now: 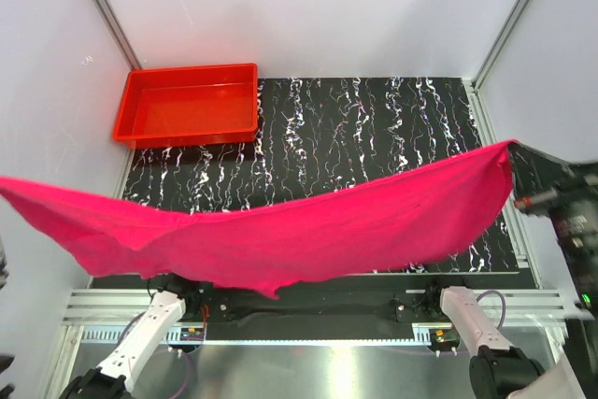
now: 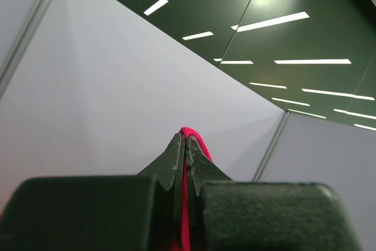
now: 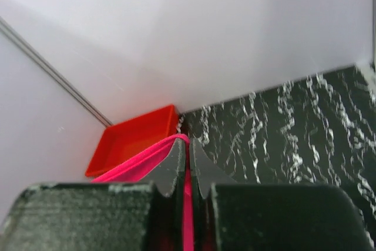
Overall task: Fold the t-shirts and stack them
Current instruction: Fold the tshirt
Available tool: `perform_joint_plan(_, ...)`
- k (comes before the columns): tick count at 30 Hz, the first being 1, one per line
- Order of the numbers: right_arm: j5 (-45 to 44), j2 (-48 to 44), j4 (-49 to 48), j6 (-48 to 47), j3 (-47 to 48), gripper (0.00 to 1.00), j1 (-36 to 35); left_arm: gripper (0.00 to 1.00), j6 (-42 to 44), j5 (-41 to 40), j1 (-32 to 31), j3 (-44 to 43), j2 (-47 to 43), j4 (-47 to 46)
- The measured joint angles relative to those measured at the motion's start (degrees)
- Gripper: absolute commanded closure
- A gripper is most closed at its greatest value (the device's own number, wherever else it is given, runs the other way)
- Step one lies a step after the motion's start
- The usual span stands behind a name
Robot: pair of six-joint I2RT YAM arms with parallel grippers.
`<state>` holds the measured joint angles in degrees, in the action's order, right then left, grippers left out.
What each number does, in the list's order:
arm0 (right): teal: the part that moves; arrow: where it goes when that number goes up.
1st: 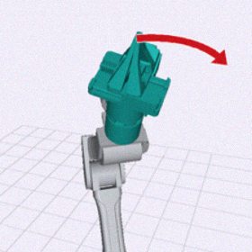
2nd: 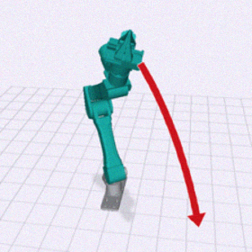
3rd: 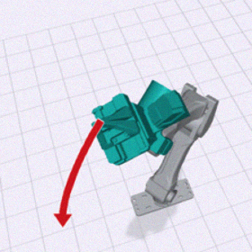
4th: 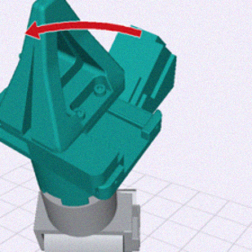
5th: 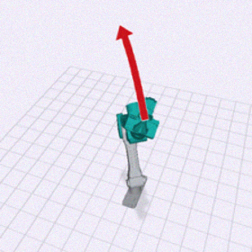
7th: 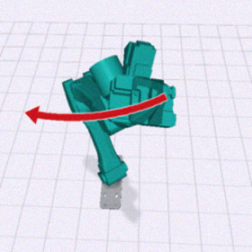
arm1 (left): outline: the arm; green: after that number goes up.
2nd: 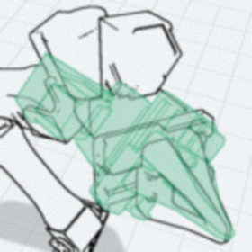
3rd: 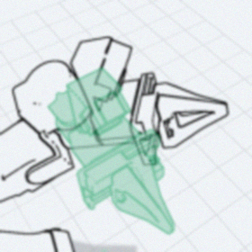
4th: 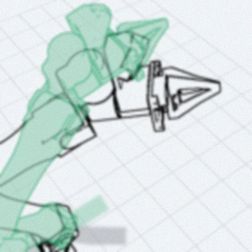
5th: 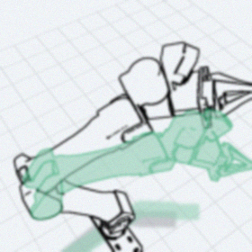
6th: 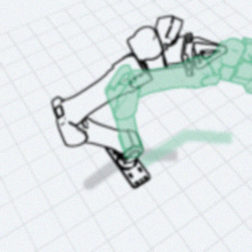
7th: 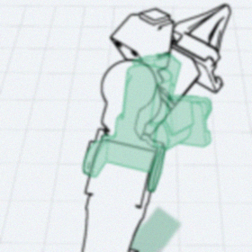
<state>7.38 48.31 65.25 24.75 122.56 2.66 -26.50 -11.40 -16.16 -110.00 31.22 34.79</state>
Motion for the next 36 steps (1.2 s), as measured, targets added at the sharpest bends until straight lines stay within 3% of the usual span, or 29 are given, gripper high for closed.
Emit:
perform_joint_plan(7,-3.3,1.4,-11.7,3.3,-27.8,1.00,0.0,1.00,-0.3,1.4,-0.3,18.4,7.0,-16.7)
perform_joint_plan(11,-8.5,5.9,-20.4,4.1,-45.5,1.00,0.0,1.00,0.1,2.6,-0.4,31.3,21.2,-24.8)
perform_joint_plan(16,-13.9,9.7,-27.6,4.1,-61.4,1.00,0.0,1.00,0.5,3.6,-0.5,44.2,38.0,-27.0)
perform_joint_plan(24,-18.8,19.8,-37.9,1.3,-65.4,1.00,0.0,1.00,4.6,3.5,-0.5,42.0,49.9,-31.0)
perform_joint_plan(36,-18.8,31.2,-42.5,-3.5,-63.3,1.00,0.0,1.00,6.1,4.5,0.7,37.2,53.2,-34.0)
